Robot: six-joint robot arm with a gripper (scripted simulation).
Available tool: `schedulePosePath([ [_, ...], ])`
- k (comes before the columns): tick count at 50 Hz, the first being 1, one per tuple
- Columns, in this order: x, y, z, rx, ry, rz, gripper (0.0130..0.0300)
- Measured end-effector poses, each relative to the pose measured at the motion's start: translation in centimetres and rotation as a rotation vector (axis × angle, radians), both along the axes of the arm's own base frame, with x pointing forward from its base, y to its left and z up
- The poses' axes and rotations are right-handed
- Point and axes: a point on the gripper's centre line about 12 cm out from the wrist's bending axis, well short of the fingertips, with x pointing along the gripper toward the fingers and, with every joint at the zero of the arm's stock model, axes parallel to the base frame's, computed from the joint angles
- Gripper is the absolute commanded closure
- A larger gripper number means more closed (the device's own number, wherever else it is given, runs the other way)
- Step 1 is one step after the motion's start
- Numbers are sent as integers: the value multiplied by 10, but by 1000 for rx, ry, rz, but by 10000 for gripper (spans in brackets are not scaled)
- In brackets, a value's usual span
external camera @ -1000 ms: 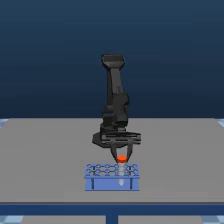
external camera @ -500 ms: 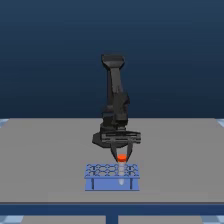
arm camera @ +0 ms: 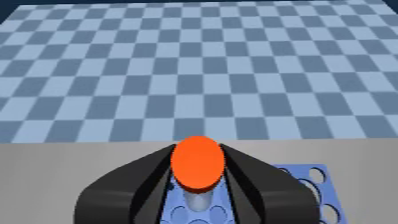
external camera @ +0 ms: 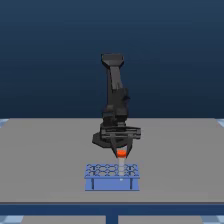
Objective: Pick up the centrifuge tube on the rack
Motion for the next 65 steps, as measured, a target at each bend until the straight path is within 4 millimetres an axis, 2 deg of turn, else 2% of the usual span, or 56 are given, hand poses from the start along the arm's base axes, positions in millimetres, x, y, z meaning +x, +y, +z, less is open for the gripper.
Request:
schedulePosePath([
  [65,0,1,40,11,8,0,300],
])
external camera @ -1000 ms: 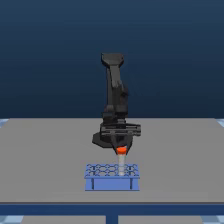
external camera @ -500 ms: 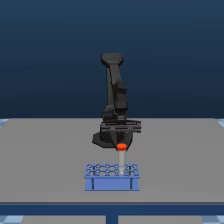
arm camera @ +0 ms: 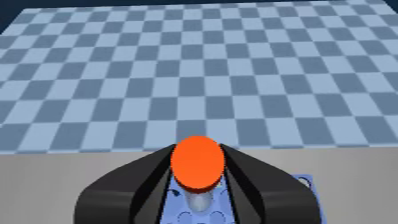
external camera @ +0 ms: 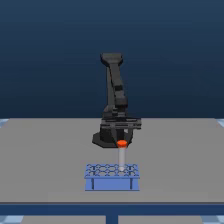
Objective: Pick up the centrifuge tube on the rack
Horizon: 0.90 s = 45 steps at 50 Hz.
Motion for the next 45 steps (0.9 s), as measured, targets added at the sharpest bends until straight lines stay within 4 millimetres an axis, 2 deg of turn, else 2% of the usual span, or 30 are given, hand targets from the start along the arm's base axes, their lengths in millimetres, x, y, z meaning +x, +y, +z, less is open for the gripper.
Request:
schedulePosePath([
  [45,0,0,28,-4,-4,7,300],
])
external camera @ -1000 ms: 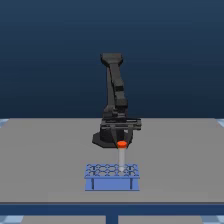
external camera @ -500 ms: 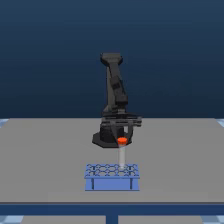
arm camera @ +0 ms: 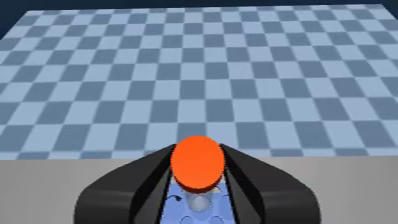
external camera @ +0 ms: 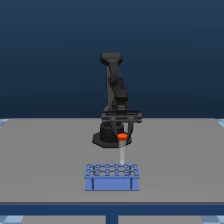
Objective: Pick up the centrifuge tube on the rack
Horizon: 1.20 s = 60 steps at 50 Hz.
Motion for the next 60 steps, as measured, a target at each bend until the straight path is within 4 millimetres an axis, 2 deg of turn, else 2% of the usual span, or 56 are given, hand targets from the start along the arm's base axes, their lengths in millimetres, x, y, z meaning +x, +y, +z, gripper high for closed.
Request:
schedulePosePath([
  [22,0,0,8,-9,2,3,300],
  [60,0,-1,8,-17,5,4,300],
])
